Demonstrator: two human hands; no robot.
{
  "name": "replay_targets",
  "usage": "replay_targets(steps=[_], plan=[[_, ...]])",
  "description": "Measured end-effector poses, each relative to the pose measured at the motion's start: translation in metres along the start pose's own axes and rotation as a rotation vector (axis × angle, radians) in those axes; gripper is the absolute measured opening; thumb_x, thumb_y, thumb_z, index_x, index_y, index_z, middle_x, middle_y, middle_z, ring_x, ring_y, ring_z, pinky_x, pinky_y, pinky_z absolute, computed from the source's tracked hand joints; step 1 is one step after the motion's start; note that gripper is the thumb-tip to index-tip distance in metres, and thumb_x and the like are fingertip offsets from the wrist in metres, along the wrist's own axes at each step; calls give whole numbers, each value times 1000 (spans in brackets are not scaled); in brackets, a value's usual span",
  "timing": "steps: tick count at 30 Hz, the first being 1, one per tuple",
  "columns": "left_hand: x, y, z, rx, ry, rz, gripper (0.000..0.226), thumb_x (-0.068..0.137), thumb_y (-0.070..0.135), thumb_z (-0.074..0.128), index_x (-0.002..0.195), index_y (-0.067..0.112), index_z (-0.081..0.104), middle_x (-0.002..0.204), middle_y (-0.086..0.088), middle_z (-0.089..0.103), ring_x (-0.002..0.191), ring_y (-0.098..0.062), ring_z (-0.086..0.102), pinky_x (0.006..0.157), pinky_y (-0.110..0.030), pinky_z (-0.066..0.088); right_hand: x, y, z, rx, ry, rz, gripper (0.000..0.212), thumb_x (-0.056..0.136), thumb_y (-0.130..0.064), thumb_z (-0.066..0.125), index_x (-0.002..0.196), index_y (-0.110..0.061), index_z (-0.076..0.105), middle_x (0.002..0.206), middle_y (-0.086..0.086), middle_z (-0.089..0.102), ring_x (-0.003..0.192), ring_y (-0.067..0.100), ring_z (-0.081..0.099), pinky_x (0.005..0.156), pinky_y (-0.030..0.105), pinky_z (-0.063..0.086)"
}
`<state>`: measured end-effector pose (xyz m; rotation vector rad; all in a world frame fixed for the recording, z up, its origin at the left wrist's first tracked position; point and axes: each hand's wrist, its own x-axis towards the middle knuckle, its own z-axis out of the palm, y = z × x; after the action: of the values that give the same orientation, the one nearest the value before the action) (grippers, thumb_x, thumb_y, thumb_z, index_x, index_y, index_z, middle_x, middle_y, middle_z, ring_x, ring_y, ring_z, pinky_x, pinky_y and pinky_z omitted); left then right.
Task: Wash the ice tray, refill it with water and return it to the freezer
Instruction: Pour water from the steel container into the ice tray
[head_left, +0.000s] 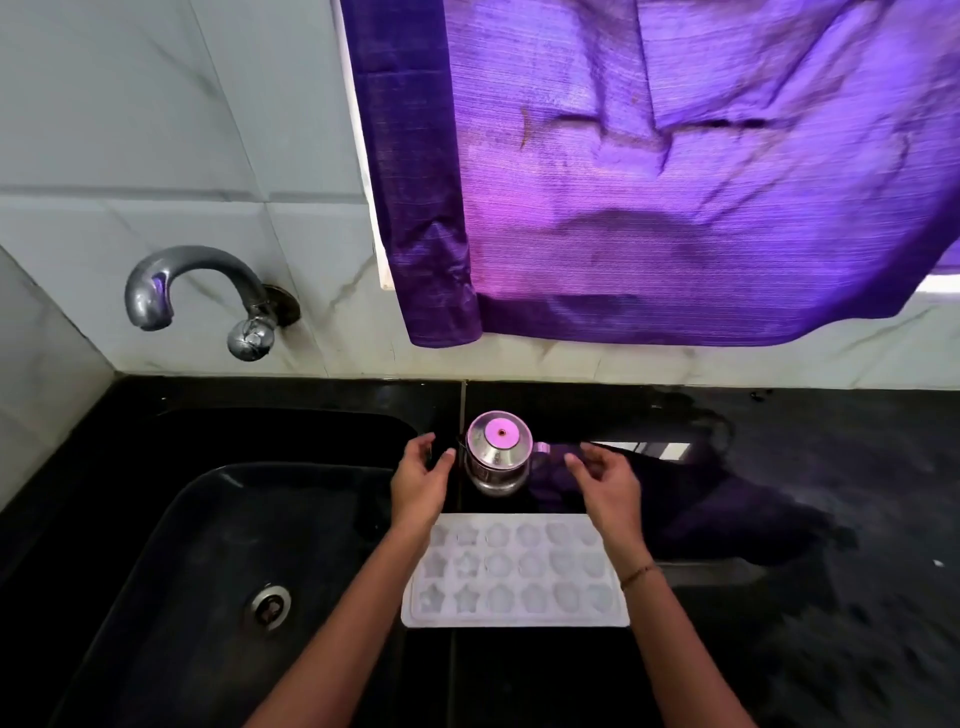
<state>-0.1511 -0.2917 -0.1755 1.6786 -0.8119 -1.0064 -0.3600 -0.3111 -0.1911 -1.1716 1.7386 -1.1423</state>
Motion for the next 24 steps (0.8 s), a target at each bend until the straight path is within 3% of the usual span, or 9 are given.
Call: replay_targets(steps=[4,7,11,16,21,24], plan=[[-15,-22,-25,304,51,6,42,87,22,64,126,11,53,125,-12,57,114,-26,55,93,-33,44,-21,26,-40,-270,-1,2,33,85,-26,69,110,-4,67,107,14,65,93,23,63,84,29,48],[-33,-37,-40,385,48,-29,44,86,22,64,127,11,52,125,-12,56,114,-27,55,93,-36,46,-41,42,-55,-366,-76,71,40,86,-29,67,116,-2,64,112,15,64,101,27,62,86,30,45],[-56,-50,-51,191,53,-195,40,86,16,63,124,8,54,114,-11,60,99,-24,59,83,-34,47,-62,56,-67,-316,-99,139,35,89,-24,65,116,-2,65,111,13,68,105,25,62,89,29,44],[-73,-61,-57,17,40,-289,26,87,4,59,113,-1,61,108,-18,65,89,-27,61,77,-34,49,-72,68,-72,-106,-106,257,21,88,-17,64,100,-3,73,83,4,72,83,21,68,87,40,55],[-78,-65,-62,-45,22,-321,23,86,2,61,108,-4,64,106,-21,67,90,-32,64,85,-43,53,-78,66,-69,-44,-87,264,18,87,-15,67,98,-3,73,88,10,72,76,18,65,69,24,51],[-81,-63,-66,-62,7,-346,23,86,-1,61,108,-6,64,106,-24,66,85,-32,63,83,-46,54,-78,66,-68,-6,-86,285,17,85,-12,68,97,-1,73,85,11,72,65,12,62,55,14,49]])
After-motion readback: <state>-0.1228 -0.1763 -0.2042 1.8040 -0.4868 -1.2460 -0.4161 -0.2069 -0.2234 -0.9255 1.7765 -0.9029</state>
